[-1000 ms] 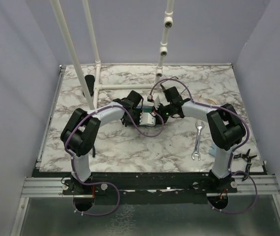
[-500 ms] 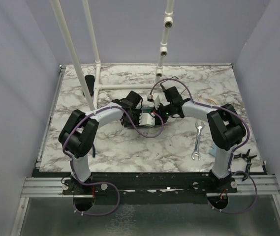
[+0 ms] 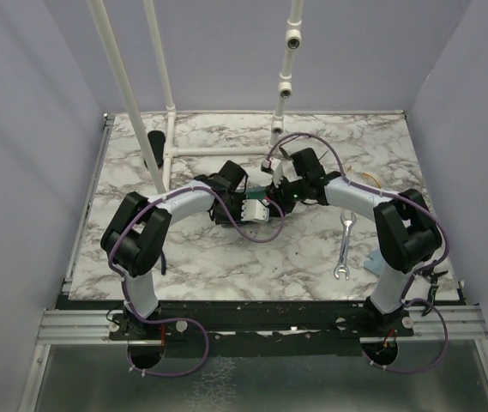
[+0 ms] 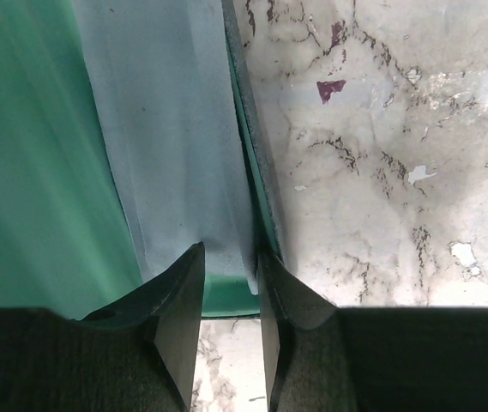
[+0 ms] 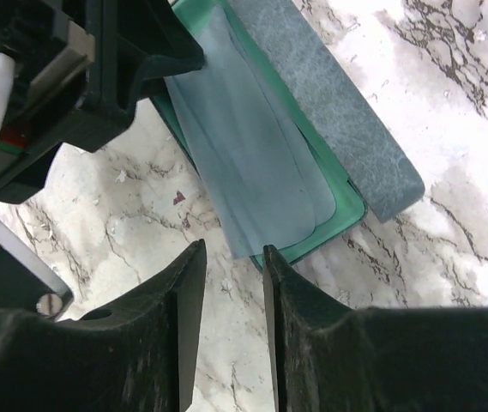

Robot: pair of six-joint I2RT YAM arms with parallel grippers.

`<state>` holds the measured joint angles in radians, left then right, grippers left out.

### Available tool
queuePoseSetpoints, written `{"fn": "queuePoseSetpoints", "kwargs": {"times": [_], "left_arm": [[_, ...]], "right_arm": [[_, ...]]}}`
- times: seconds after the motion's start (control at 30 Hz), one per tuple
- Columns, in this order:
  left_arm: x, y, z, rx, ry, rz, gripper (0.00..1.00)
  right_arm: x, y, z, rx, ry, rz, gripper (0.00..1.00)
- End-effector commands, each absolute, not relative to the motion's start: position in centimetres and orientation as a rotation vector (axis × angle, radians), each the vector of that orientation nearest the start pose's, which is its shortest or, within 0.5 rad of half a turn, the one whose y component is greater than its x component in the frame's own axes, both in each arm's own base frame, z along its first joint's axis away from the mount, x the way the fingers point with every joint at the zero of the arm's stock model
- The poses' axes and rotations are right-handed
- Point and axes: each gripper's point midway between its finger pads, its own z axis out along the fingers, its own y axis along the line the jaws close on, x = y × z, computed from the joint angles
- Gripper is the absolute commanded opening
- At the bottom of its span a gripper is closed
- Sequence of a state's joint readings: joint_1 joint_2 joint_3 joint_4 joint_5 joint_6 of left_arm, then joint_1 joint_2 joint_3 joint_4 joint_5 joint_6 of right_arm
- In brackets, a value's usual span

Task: Organize the sunglasses
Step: Place the glasses cleaning cloth in the sunglasses case.

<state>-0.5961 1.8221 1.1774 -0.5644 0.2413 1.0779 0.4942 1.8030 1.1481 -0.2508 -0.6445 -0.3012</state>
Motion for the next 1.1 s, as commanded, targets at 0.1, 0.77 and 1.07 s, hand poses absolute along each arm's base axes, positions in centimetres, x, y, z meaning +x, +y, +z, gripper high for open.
{"fn": "queuePoseSetpoints", "kwargs": {"times": [0.1, 0.77, 1.07], "left_arm": [[30.5, -22.4, 3.1, -2.695, -2.280, 0.332, 0.34], [30.3, -22.2, 3.7, -2.741, -2.253, 0.314, 0.39], [30.3, -22.4, 3.9, -2.744, -2.260, 0.327, 0.39]], "right_arm": [[34.8, 27.0, 8.3, -0.906, 2.125, 0.821, 0.43], [39.6, 29.5, 9.1, -0.854, 1.864, 0.856, 0.49], [37.6, 29.5, 9.5, -0.928, 1.766, 0.889, 0.24]]}}
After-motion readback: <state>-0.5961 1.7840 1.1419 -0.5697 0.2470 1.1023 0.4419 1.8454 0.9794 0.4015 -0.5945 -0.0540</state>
